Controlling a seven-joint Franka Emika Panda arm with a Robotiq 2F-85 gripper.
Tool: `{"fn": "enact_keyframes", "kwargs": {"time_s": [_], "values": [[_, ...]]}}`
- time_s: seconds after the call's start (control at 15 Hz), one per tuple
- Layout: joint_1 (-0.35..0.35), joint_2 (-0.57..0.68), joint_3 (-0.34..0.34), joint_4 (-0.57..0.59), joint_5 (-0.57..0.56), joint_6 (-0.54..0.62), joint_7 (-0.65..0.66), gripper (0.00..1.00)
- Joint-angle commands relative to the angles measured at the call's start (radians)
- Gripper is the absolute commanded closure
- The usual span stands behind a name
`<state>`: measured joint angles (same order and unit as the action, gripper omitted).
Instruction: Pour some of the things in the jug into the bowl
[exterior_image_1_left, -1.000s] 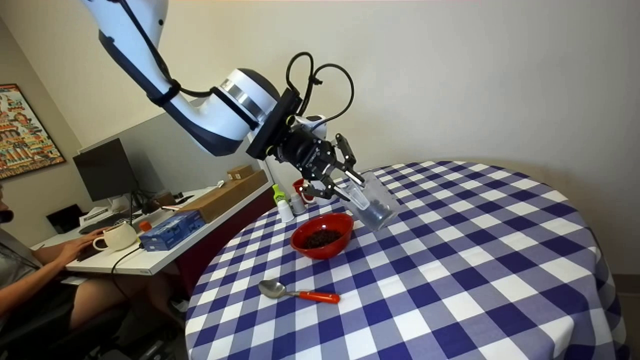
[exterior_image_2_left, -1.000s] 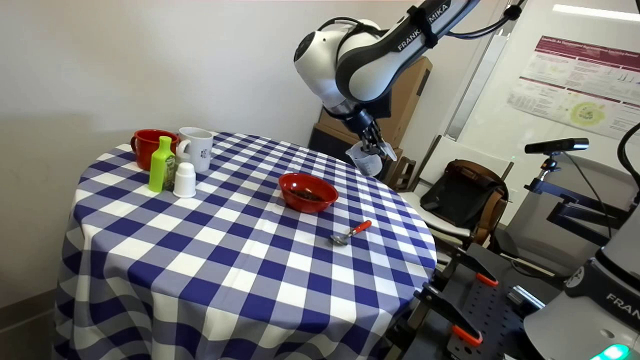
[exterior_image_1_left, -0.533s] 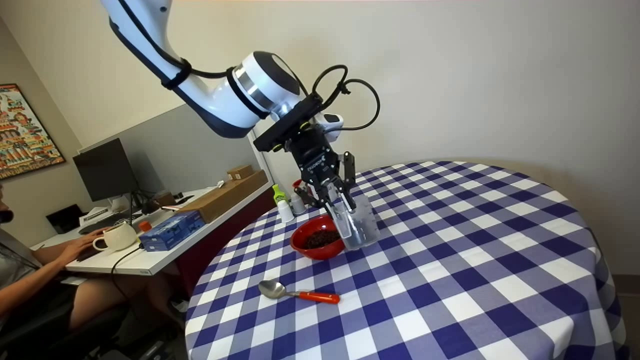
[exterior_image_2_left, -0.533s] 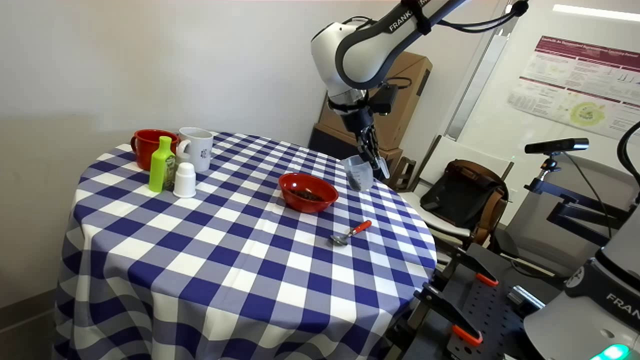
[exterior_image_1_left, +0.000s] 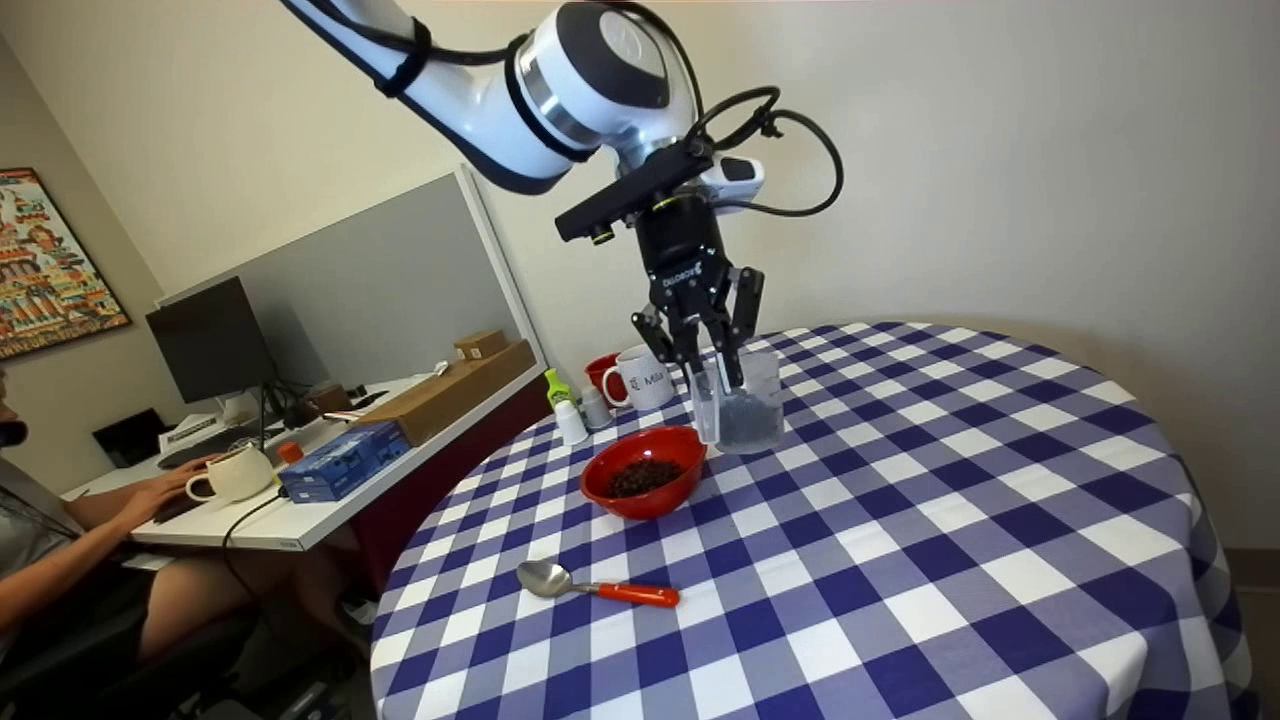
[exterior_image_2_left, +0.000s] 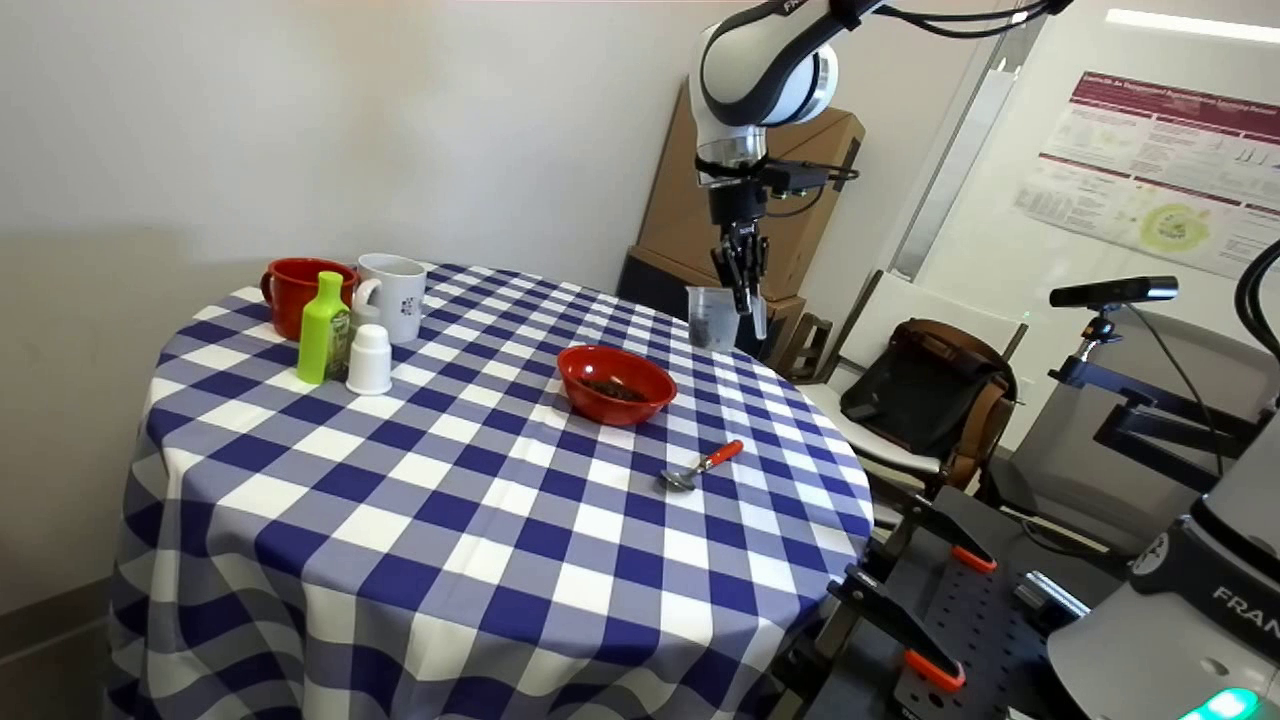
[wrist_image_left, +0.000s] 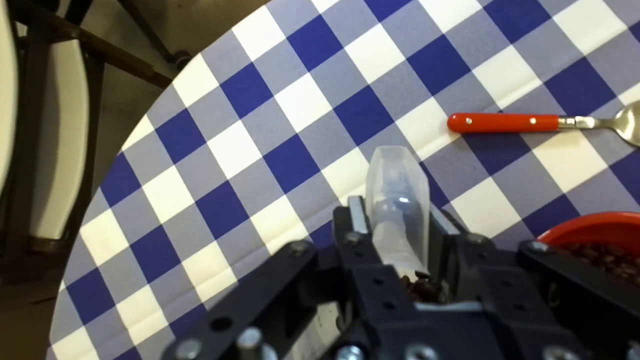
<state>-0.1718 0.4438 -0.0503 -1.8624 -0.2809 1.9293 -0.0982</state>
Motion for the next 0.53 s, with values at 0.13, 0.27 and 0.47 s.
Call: {"fn": "enact_keyframes", "kwargs": {"time_s": [0.13, 0.27, 0.47], "values": [[0.005, -0.048, -0.077, -0.028, 0.016, 0.117, 0.065, 0.91], [0.033, -0.048, -0.098, -0.05, -0.053, 0.167, 0.112, 0.91], [0.063, -0.052, -0.091, -0.094, -0.144, 0.17, 0.077, 0.91]]}}
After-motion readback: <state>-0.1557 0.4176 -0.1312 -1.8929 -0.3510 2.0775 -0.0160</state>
